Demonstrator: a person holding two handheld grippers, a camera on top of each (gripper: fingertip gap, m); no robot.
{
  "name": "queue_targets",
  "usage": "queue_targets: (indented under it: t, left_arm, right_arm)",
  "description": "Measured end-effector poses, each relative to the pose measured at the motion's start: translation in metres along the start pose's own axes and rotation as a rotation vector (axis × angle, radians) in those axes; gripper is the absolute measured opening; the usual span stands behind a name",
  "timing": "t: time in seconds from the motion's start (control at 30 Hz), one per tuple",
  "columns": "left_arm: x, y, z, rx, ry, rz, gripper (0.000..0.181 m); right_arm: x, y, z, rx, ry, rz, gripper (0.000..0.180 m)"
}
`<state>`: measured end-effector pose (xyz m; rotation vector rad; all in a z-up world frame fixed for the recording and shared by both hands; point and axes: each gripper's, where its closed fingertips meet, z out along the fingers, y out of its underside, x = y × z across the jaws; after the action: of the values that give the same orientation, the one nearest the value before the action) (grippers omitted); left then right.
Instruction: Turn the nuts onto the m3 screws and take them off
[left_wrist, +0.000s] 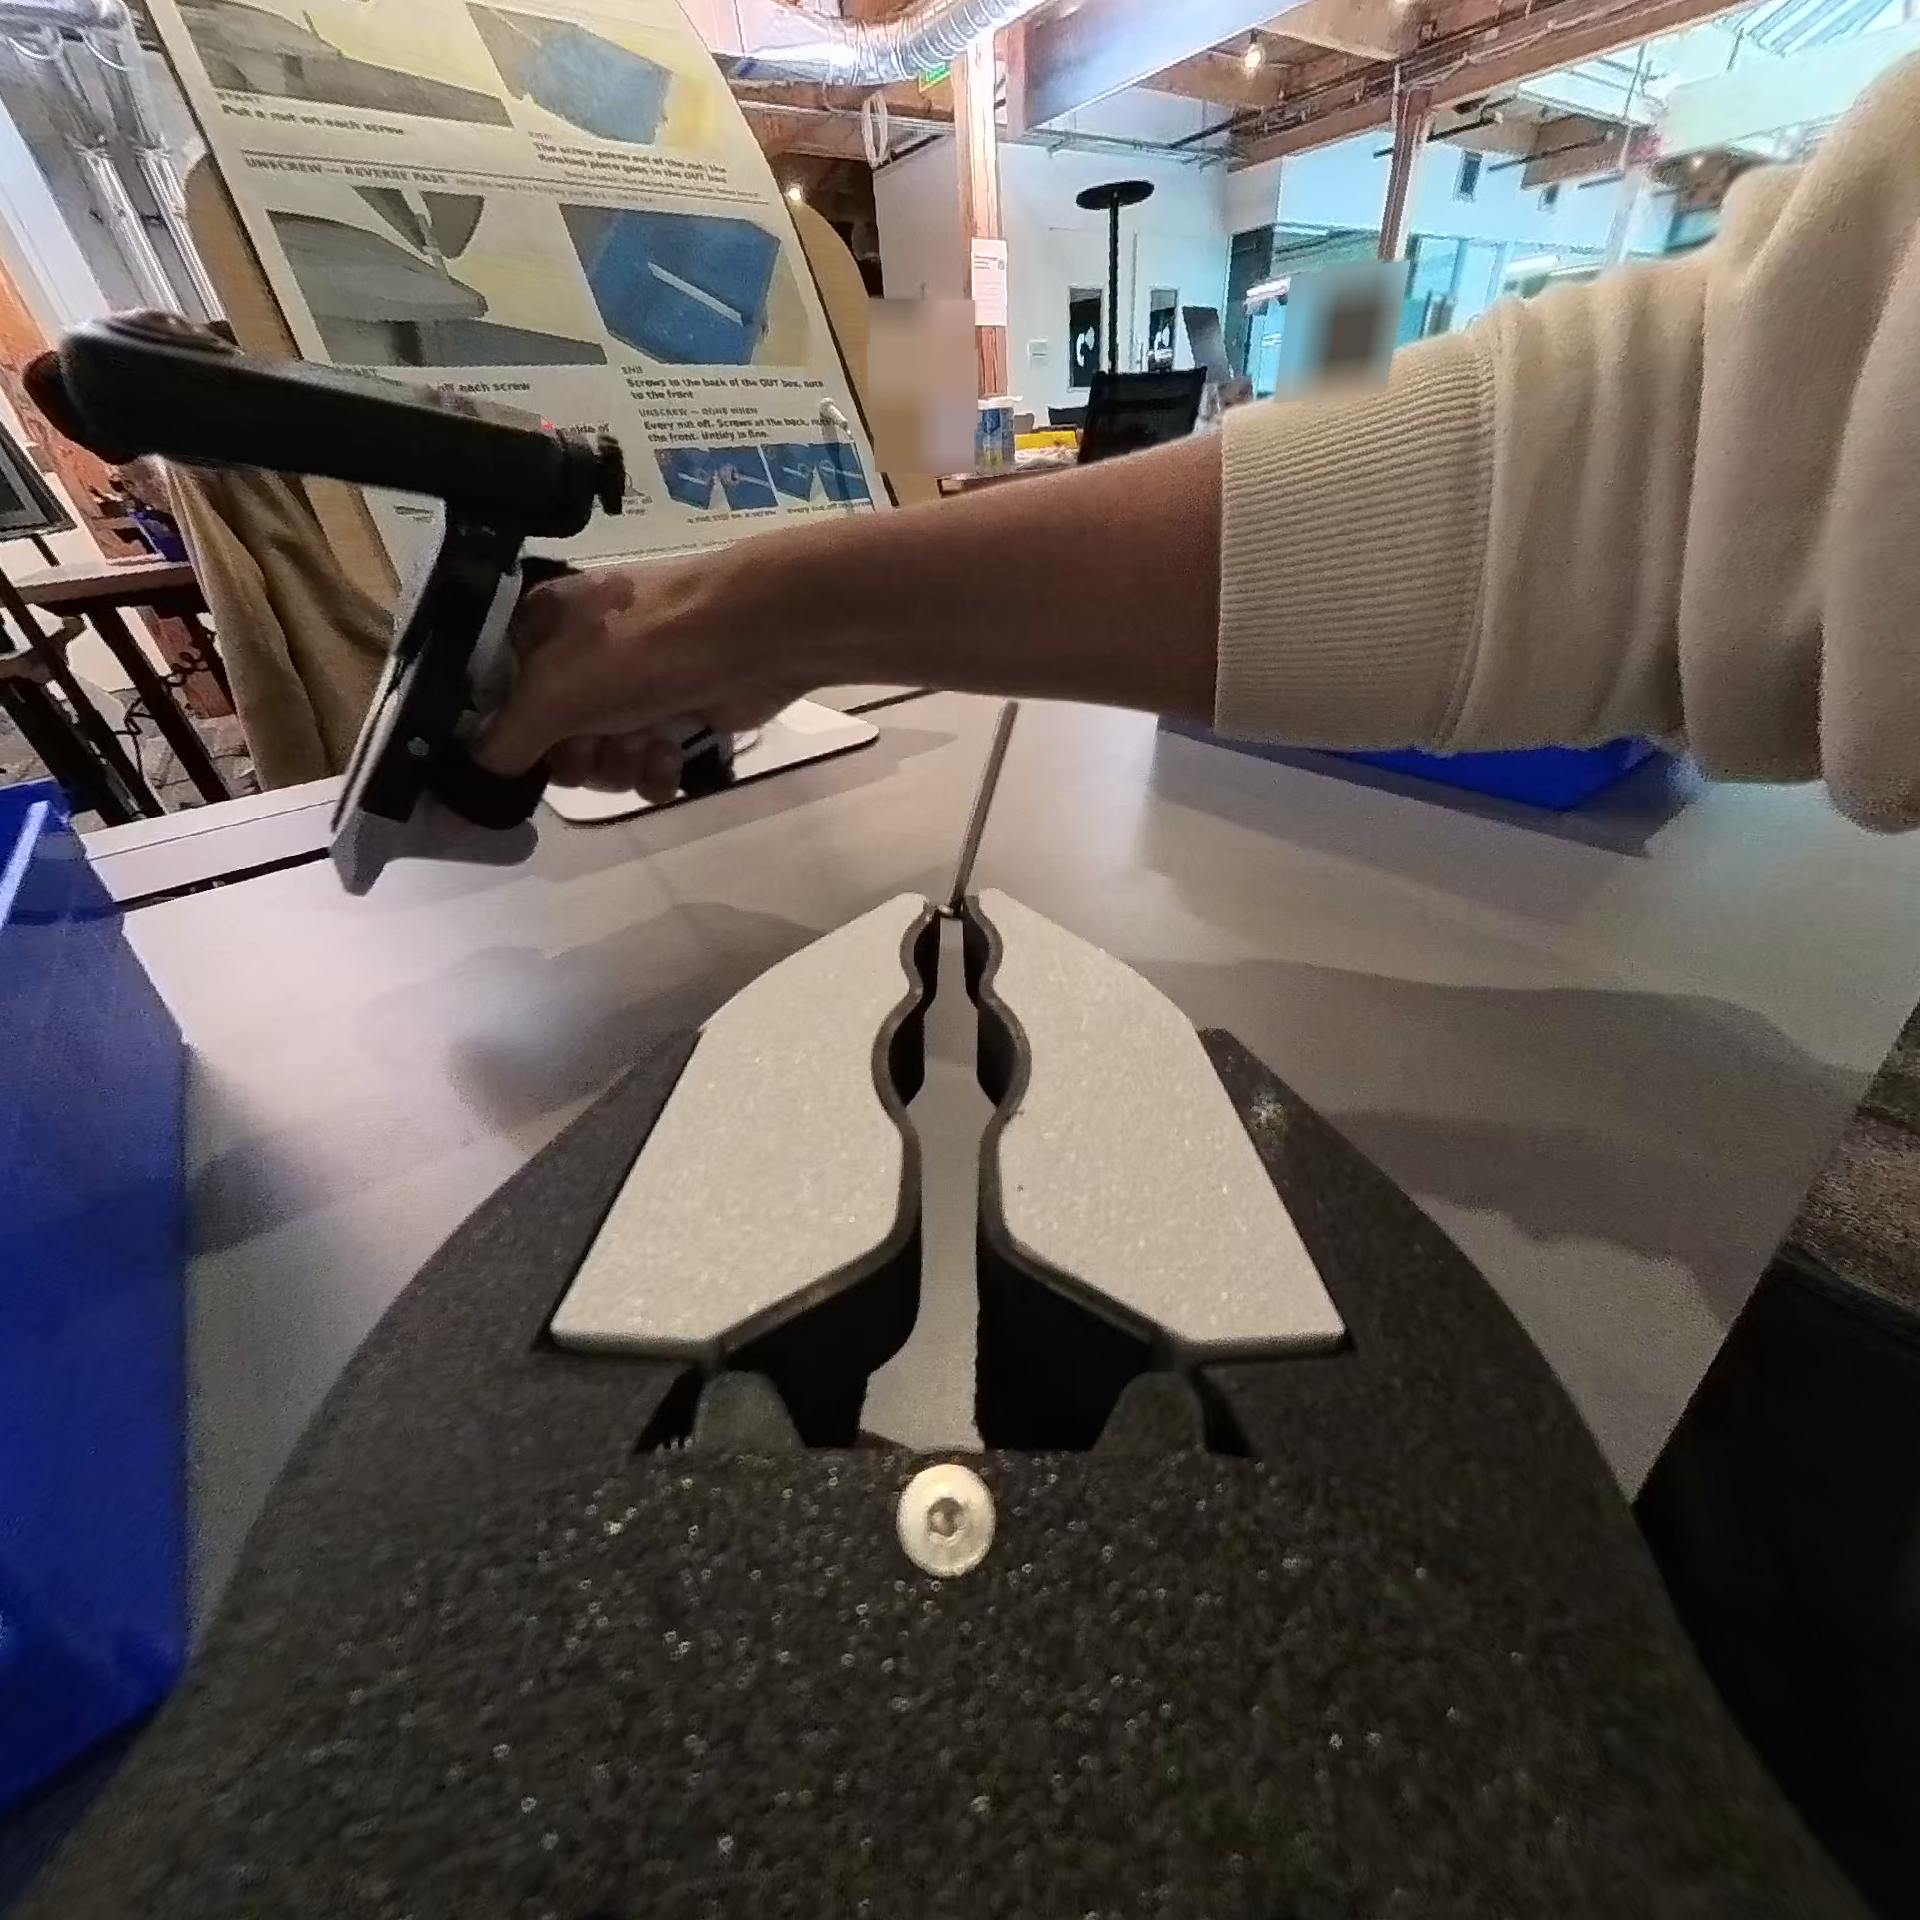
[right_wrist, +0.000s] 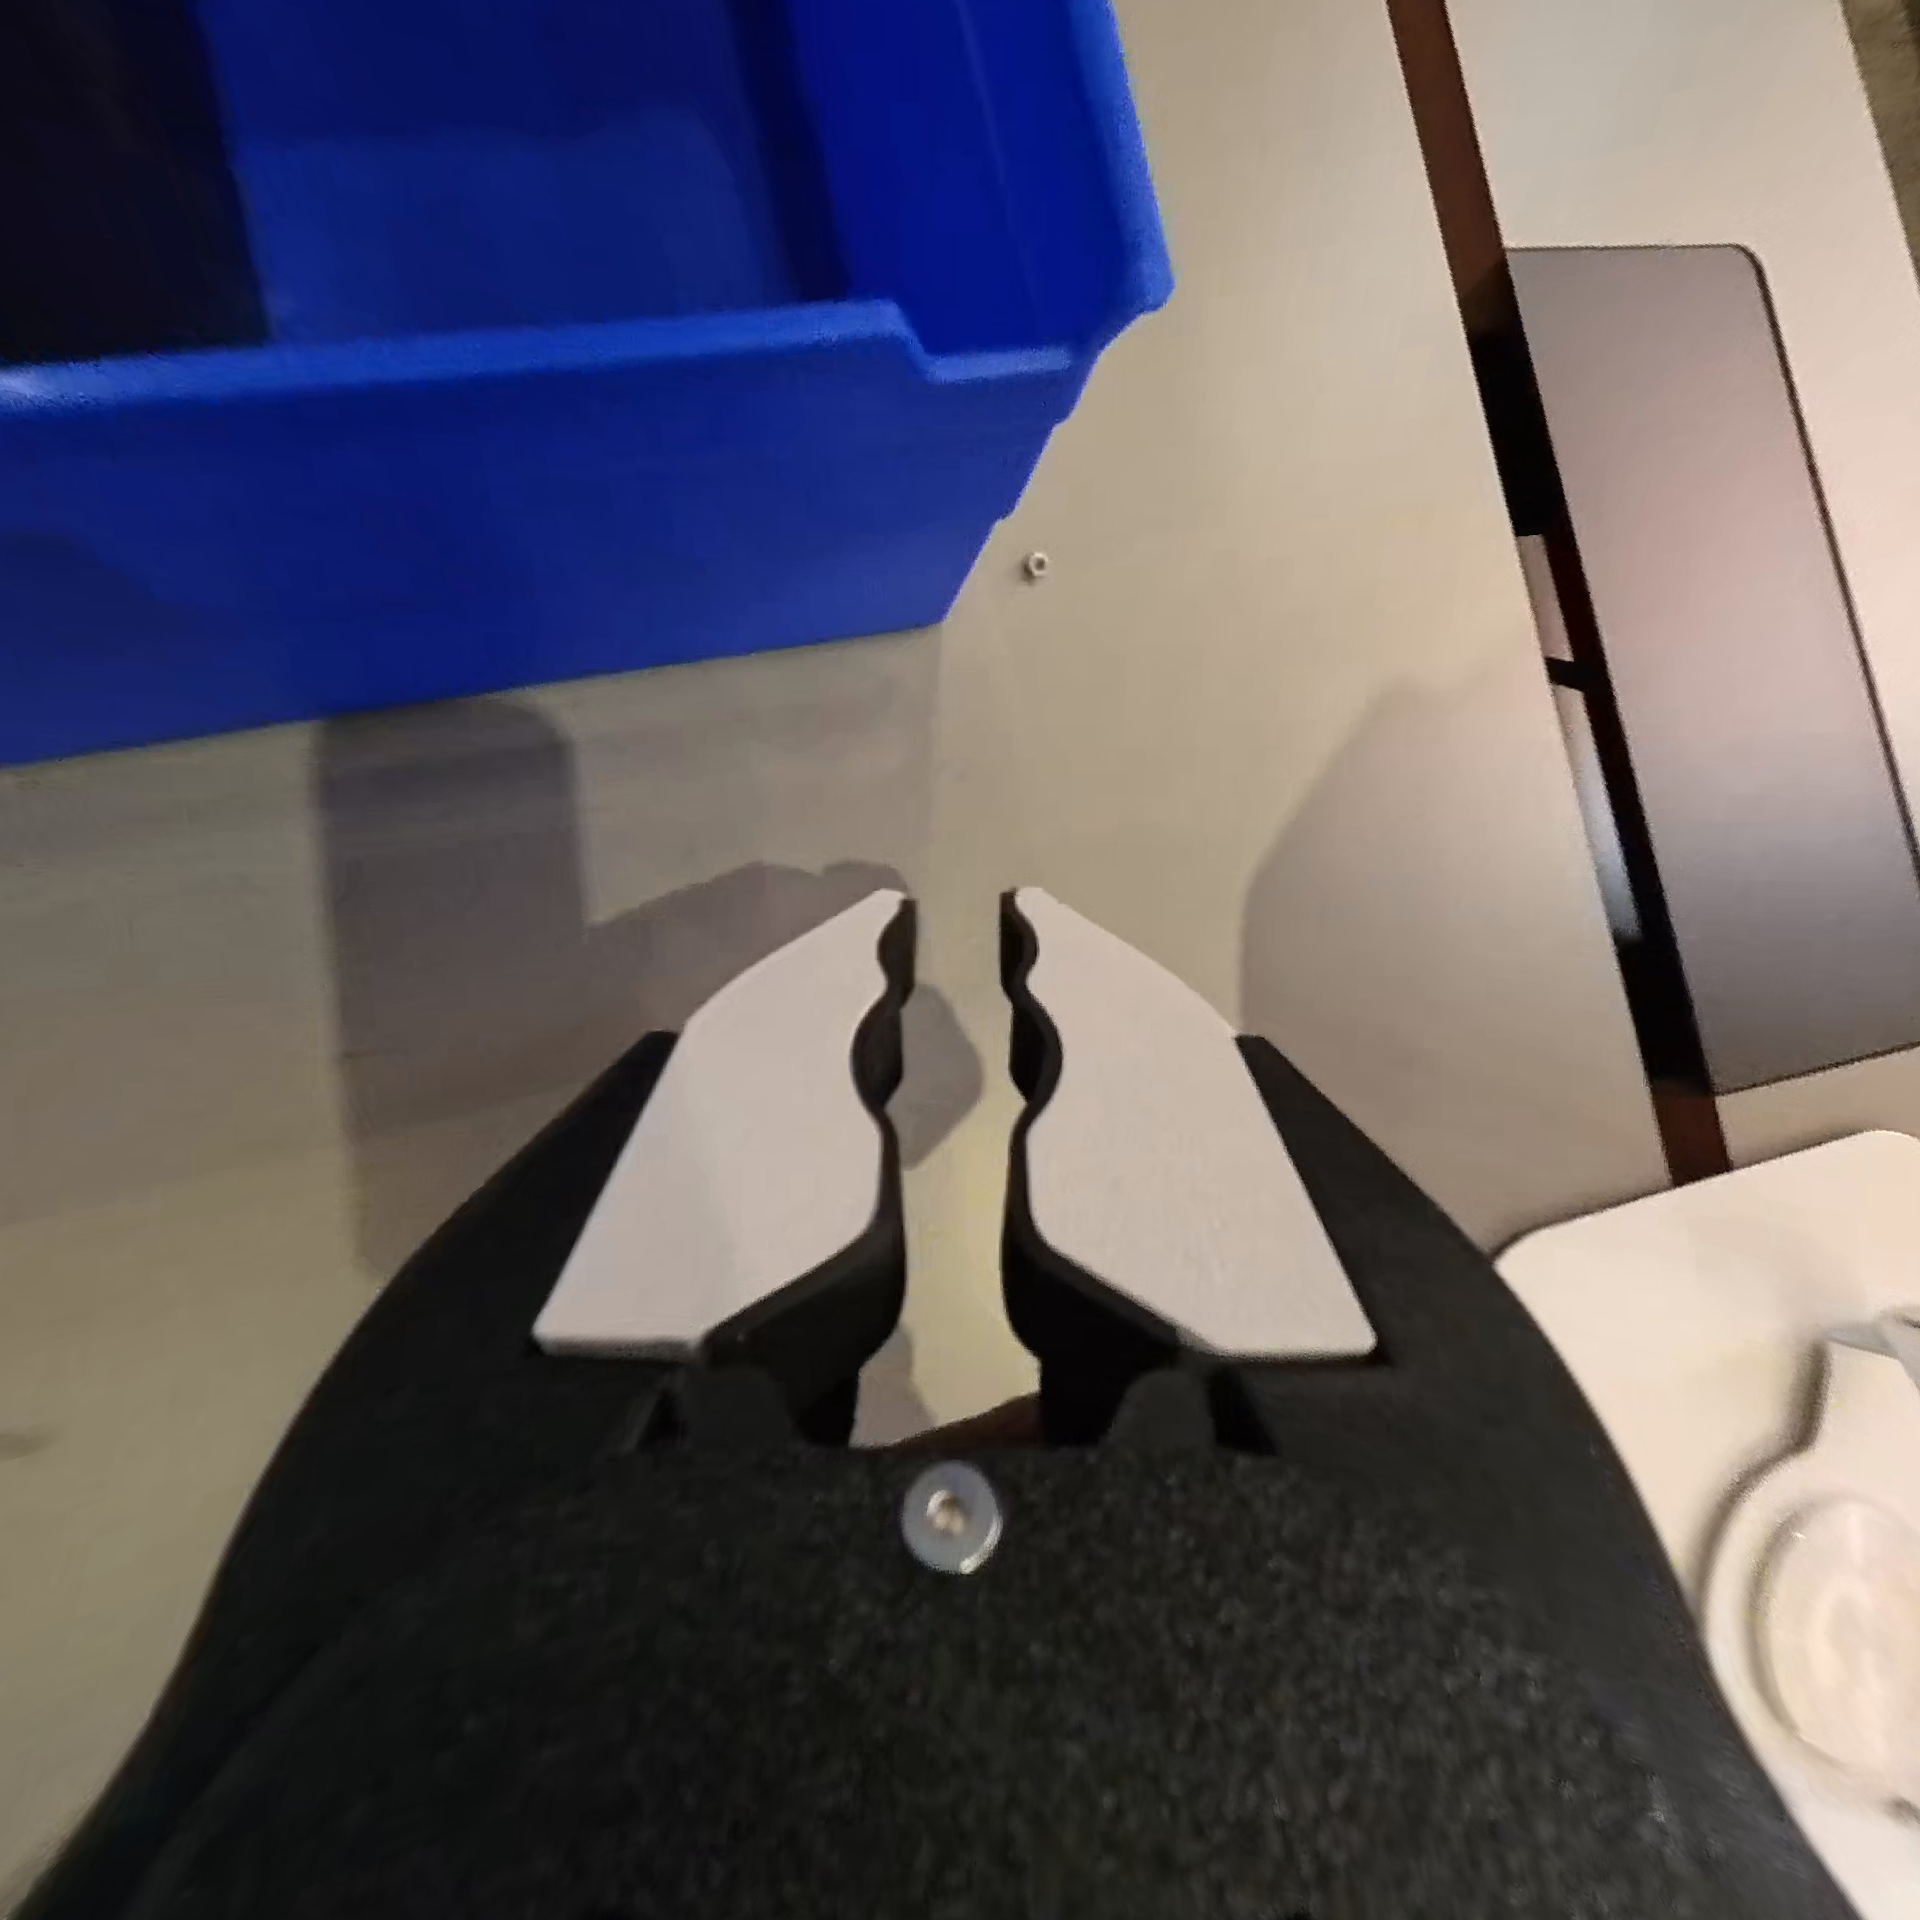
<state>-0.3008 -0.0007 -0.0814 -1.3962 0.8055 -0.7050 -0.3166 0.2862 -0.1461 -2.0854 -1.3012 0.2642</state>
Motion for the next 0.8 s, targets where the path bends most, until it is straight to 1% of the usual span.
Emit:
queue_targets:
  t: [0.1, 0.17, 0.3, 0.4, 0.43, 0.5, 0.57, 0.6, 0.7, 0.77, 0.8]
  left_arm:
    - [-0.001, -0.002, -0.002, 0.016, -0.007, 0.001, 0.004]
    - [-0.001, -0.002, -0.002, 0.015, -0.007, 0.000, 0.004]
    - [-0.002, 0.000, 0.000, 0.004, -0.019, 0.007, 0.004]
    - [-0.003, -0.001, 0.000, 0.013, -0.034, 0.019, 0.004]
    - [-0.003, -0.002, -0.001, 0.015, -0.042, 0.023, 0.004]
    - [-0.004, -0.002, -0.001, 0.020, -0.054, 0.031, 0.004]
    - [-0.004, -0.002, -0.001, 0.021, -0.064, 0.038, 0.004]
    - [-0.005, -0.002, -0.001, 0.023, -0.068, 0.043, 0.004]
    - [-0.008, -0.003, -0.001, 0.031, -0.101, 0.047, 0.004]
    - [-0.010, -0.003, -0.001, 0.030, -0.115, 0.045, 0.004]
    - [-0.011, -0.003, 0.000, 0.030, -0.124, 0.046, 0.004]
  right_arm:
    - [0.001, -0.003, 0.002, 0.049, 0.005, 0.004, 0.016]
    - [-0.006, -0.005, 0.002, 0.092, -0.043, 0.033, 0.018]
    - [0.001, -0.009, 0.003, 0.128, -0.053, 0.043, 0.017]
    - [0.015, -0.026, 0.007, 0.130, -0.042, 0.017, 0.017]
    - [0.019, -0.032, 0.012, 0.113, -0.057, 0.001, 0.019]
    - [0.031, -0.046, 0.023, 0.104, -0.050, -0.005, 0.018]
    - [0.029, -0.062, 0.026, 0.093, -0.123, 0.041, 0.020]
    - [0.033, -0.072, 0.020, 0.089, -0.115, 0.031, 0.020]
    - [0.043, -0.088, -0.006, -0.033, -0.079, -0.093, 0.019]
    - [0.064, -0.094, -0.017, -0.135, 0.025, -0.203, 0.019]
    - [0.068, -0.098, -0.019, -0.181, 0.030, -0.238, 0.019]
